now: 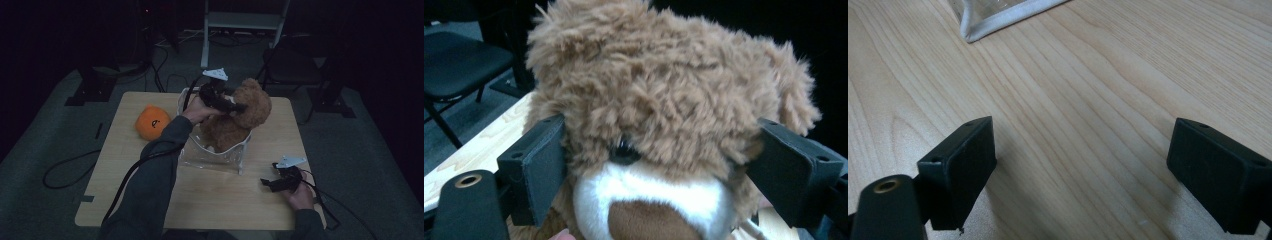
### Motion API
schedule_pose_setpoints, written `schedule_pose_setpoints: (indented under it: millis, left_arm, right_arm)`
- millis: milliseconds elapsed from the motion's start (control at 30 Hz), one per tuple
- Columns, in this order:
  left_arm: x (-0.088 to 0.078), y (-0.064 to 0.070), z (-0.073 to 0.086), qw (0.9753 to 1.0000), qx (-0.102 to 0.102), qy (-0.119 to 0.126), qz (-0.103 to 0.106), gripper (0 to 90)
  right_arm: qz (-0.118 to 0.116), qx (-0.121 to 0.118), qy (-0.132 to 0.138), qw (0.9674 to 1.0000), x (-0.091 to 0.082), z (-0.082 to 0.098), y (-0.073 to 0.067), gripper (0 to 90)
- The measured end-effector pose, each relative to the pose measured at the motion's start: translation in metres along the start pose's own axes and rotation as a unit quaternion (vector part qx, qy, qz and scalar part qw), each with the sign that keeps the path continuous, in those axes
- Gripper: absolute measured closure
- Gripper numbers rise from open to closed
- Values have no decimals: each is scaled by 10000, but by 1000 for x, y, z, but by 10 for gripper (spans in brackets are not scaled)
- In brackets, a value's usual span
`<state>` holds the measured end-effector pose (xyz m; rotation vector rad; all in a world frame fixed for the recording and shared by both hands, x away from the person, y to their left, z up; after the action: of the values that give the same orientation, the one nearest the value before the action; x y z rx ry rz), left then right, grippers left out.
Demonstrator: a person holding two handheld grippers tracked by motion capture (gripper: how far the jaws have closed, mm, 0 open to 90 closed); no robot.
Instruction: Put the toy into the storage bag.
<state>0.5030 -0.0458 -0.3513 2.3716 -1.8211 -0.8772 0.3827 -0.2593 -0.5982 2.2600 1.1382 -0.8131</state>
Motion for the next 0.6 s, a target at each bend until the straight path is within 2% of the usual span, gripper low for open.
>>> schedule_pose_setpoints:
  millis: [133,600]
  left_arm:
    - [0,0,1,10000,27,-33,-13,151]
    - [-6,0,-6,9992,87,390,-6,152]
  right_arm:
    - [0,0,0,10000,0,0,0,115]
    - [0,0,0,10000,0,0,0,115]
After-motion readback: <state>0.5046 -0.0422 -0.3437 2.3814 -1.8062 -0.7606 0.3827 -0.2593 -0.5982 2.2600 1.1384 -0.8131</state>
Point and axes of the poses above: each handheld gripper's, and its own axes: x roughly forward along the jaws, z roughly out of its underside, y roughly to its right, the point moved 7 cm from there along x, roughly forward along the jaws, and after that the axes turned 12 degrees about -x, right-handed, at the moved point
